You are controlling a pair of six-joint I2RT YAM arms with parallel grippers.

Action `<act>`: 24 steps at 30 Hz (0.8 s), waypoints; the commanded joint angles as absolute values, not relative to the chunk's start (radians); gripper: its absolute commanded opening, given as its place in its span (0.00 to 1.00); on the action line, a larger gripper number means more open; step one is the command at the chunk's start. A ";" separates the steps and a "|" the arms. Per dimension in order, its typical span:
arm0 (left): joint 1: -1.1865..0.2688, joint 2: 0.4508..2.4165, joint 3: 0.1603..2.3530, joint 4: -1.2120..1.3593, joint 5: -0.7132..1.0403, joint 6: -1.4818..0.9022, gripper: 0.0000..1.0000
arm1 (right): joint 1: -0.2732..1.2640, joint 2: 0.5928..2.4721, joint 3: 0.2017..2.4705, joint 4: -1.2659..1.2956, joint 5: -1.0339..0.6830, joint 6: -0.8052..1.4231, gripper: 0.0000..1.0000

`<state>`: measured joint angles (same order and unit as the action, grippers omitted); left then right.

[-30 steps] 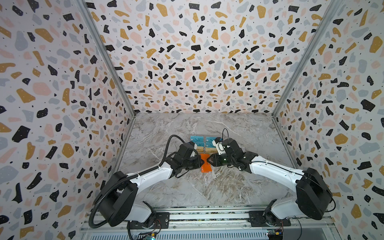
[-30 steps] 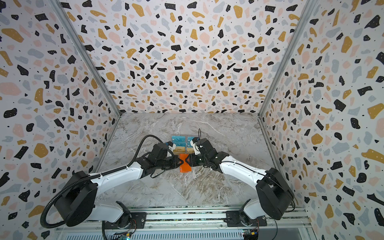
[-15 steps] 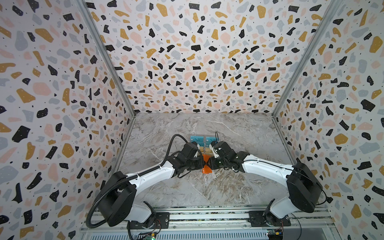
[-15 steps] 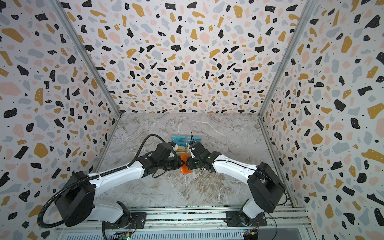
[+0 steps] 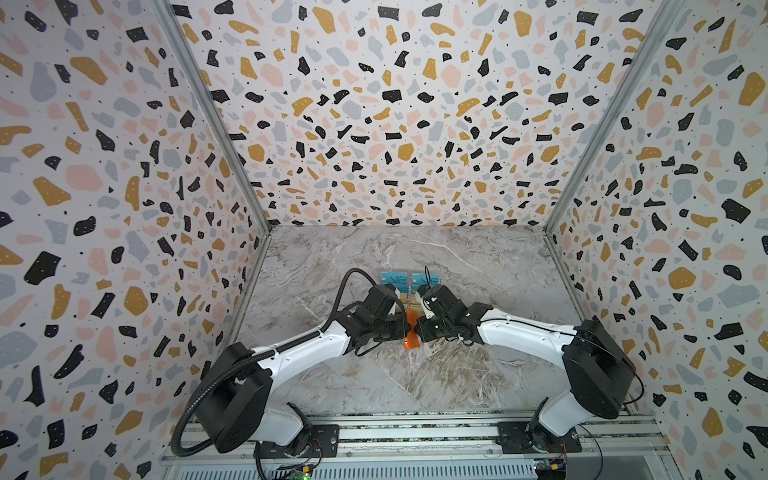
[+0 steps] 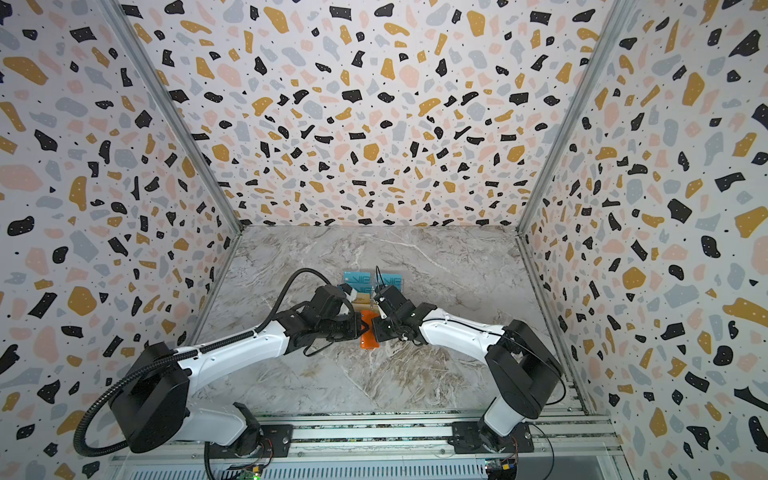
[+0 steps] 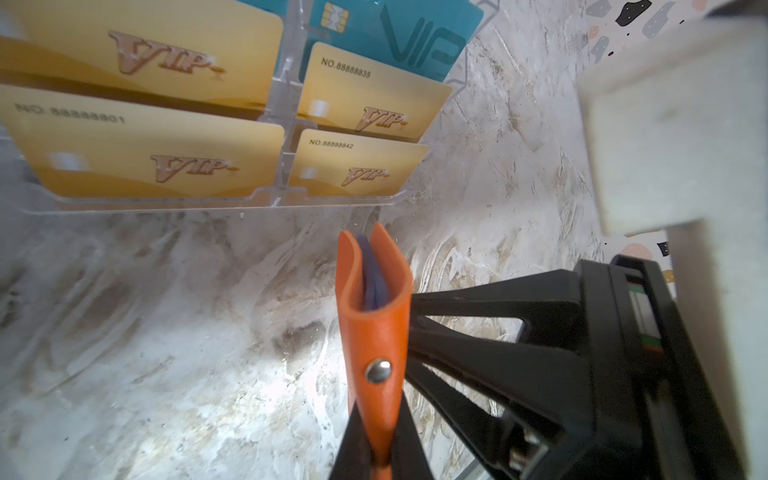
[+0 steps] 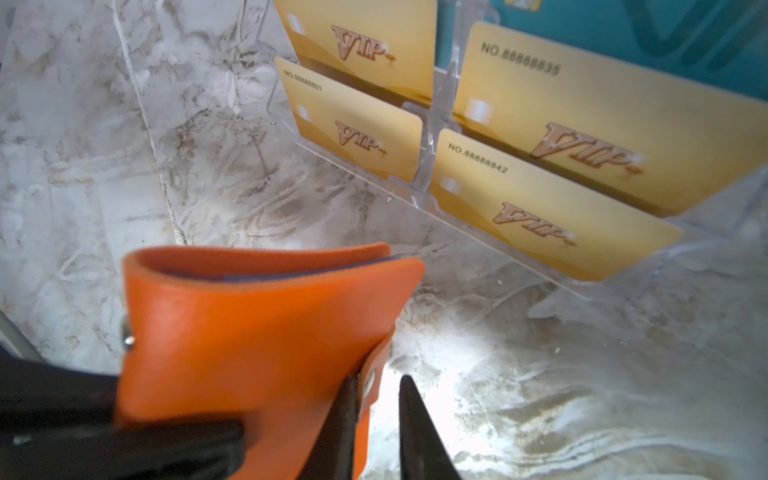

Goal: Put the credit cards into the card holder

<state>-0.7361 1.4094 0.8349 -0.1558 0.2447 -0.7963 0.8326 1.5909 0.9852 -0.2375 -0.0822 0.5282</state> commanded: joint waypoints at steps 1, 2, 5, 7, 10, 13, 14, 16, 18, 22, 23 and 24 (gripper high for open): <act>-0.747 1.399 0.885 -0.106 0.272 -0.777 0.00 | 0.829 1.608 0.998 -0.286 -0.047 0.517 0.14; -0.747 1.398 0.885 -0.109 0.270 -0.776 0.00 | 0.826 1.608 0.995 -0.282 -0.056 0.517 0.11; -0.747 1.397 0.880 -0.112 0.263 -0.778 0.00 | 0.813 1.599 0.978 -0.267 -0.088 0.522 0.07; -0.747 1.397 0.876 -0.113 0.259 -0.778 0.00 | 0.802 1.588 0.964 -0.259 -0.101 0.522 0.03; -0.745 1.393 0.867 -0.114 0.250 -0.779 0.00 | 0.784 1.568 0.939 -0.263 -0.107 0.519 0.00; -0.739 1.391 0.852 -0.106 0.255 -0.779 0.00 | 0.764 1.548 0.907 -0.273 -0.098 0.509 0.00; -0.737 1.389 0.847 -0.101 0.263 -0.779 0.00 | 0.757 1.541 0.893 -0.270 -0.098 0.507 0.00; -0.732 1.387 0.841 -0.095 0.278 -0.779 0.00 | 0.745 1.527 0.873 -0.265 -0.098 0.506 0.00; -0.730 1.387 0.841 -0.089 0.300 -0.776 0.00 | 0.737 1.519 0.862 -0.254 -0.102 0.506 0.00; -0.730 1.383 0.838 -0.087 0.322 -0.773 0.00 | 0.733 1.522 0.858 -0.242 -0.114 0.503 0.00; -0.729 1.379 0.837 -0.090 0.322 -0.773 0.00 | 0.733 1.525 0.858 -0.244 -0.111 0.505 0.00; -0.728 1.374 0.836 -0.090 0.323 -0.773 0.00 | 0.732 1.526 0.855 -0.245 -0.112 0.505 0.00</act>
<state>-0.7338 1.4044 0.8345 -0.1265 0.2848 -0.7952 0.7460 1.5200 0.8730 -0.1802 -0.1638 0.5144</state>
